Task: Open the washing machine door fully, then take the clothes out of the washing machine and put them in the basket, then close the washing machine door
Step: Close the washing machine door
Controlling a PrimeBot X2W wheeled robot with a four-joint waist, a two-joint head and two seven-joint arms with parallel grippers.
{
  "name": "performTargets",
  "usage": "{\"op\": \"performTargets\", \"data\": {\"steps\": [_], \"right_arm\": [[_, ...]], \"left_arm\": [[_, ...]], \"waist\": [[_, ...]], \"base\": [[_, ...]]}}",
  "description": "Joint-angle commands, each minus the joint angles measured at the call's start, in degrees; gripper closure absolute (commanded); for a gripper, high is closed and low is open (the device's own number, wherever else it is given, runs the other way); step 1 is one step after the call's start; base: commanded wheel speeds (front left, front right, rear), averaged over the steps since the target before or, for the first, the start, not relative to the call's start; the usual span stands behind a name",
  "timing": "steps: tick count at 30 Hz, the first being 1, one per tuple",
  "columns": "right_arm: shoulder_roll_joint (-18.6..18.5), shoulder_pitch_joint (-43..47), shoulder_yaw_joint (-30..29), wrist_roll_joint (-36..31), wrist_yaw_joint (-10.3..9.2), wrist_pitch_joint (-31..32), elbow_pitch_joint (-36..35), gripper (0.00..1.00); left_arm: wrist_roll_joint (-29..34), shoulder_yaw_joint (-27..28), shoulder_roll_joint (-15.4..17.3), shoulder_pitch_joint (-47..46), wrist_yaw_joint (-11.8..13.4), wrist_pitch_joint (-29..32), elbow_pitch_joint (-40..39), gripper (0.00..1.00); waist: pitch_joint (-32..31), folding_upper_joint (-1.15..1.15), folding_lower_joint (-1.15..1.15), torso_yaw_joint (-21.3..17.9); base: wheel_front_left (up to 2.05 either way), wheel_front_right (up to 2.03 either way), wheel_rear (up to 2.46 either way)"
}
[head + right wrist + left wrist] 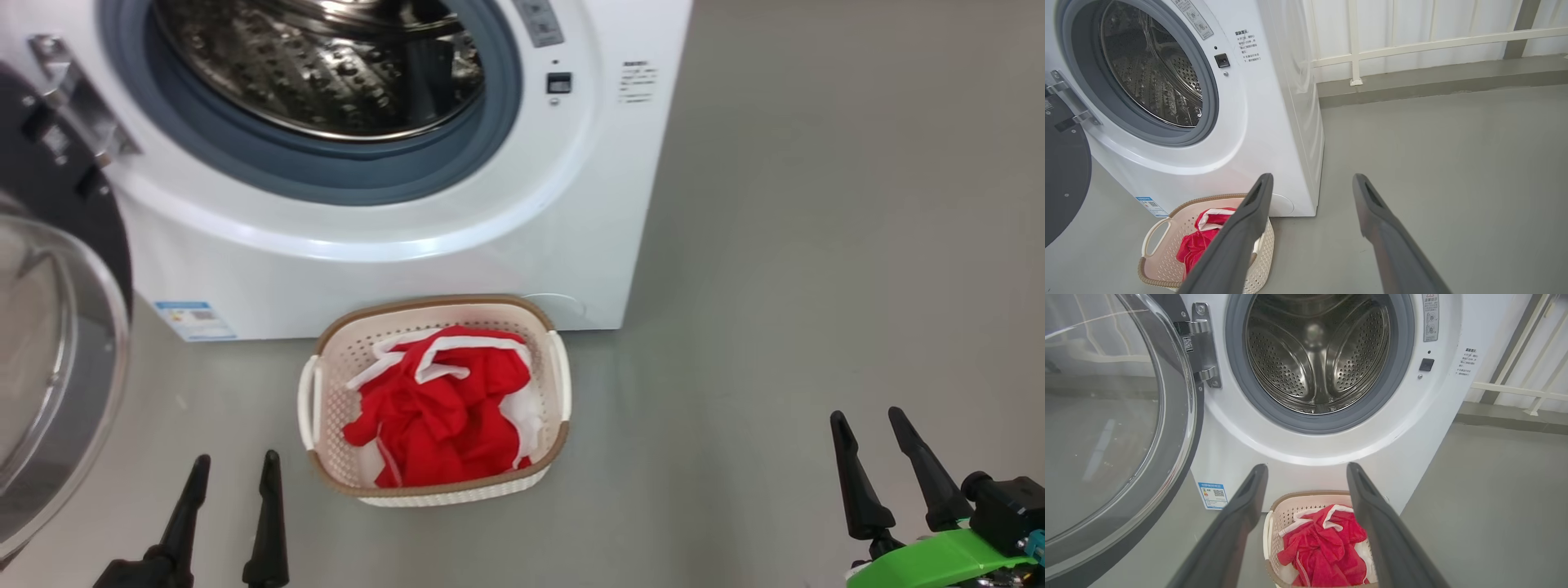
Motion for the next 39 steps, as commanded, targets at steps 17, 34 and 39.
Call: {"op": "performTargets", "data": {"steps": [17, 34, 39], "right_arm": [[-5.4, -3.26, 6.94, -1.12, 0.34, -0.36, -0.37, 0.0], [-6.65, -5.36, 13.3, -0.13, 0.34, -0.36, 1.52, 0.0], [-7.4, -7.32, 15.79, 0.65, 0.34, -0.36, 2.66, 0.0]], "left_arm": [[-6.37, -3.3, 0.8, -0.37, 5.84, -0.28, 1.9, 0.0], [-10.46, -7.38, 0.8, 1.66, 9.39, -0.28, 1.77, 0.0], [-11.38, -6.96, 0.8, 2.69, 10.16, -0.28, 0.48, 0.0]], "waist": [[-0.08, 0.0, 0.0, 18.11], [-1.07, 0.0, 0.0, 29.94], [-0.9, 0.0, 0.0, 30.26]], "base": [[0.0, 0.0, 0.0], [0.0, 0.0, 0.0], [0.0, 0.0, 0.0]]}}
